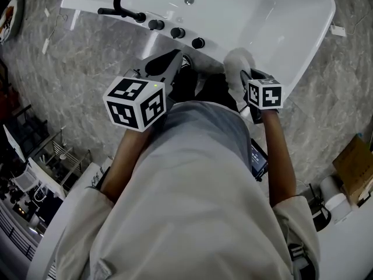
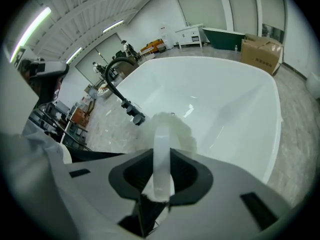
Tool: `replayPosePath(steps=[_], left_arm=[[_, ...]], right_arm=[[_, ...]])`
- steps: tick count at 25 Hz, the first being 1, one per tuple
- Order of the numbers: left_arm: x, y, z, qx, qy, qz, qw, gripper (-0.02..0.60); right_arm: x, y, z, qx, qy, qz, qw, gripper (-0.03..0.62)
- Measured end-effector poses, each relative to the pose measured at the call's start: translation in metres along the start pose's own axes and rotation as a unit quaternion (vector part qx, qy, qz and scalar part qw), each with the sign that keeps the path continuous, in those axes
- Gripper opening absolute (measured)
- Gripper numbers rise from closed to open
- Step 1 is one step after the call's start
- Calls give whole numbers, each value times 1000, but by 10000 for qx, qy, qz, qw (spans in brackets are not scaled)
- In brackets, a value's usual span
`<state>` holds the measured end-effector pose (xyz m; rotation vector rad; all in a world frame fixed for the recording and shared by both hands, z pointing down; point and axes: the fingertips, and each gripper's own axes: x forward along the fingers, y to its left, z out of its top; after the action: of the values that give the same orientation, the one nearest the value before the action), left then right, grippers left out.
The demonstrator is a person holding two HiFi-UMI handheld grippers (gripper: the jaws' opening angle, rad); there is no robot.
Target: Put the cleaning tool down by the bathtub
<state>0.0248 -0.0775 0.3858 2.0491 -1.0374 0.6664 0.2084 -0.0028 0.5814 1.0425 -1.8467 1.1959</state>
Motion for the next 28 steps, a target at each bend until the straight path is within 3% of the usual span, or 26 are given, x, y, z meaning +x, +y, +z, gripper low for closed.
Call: replayPosePath(steps=[3, 15, 28], left_arm=[[-3, 6, -2, -84, -8, 35, 10000, 9], [-6, 11, -9, -104, 52, 43, 9999, 9], [-6, 11, -16, -108, 132, -52, 9998, 9]], right_arm=[[4, 1, 1, 180, -4, 44, 9998, 84], [19, -7, -6, 10, 147, -178, 9997, 84], [30, -4, -5, -605, 395, -299, 9969, 84]])
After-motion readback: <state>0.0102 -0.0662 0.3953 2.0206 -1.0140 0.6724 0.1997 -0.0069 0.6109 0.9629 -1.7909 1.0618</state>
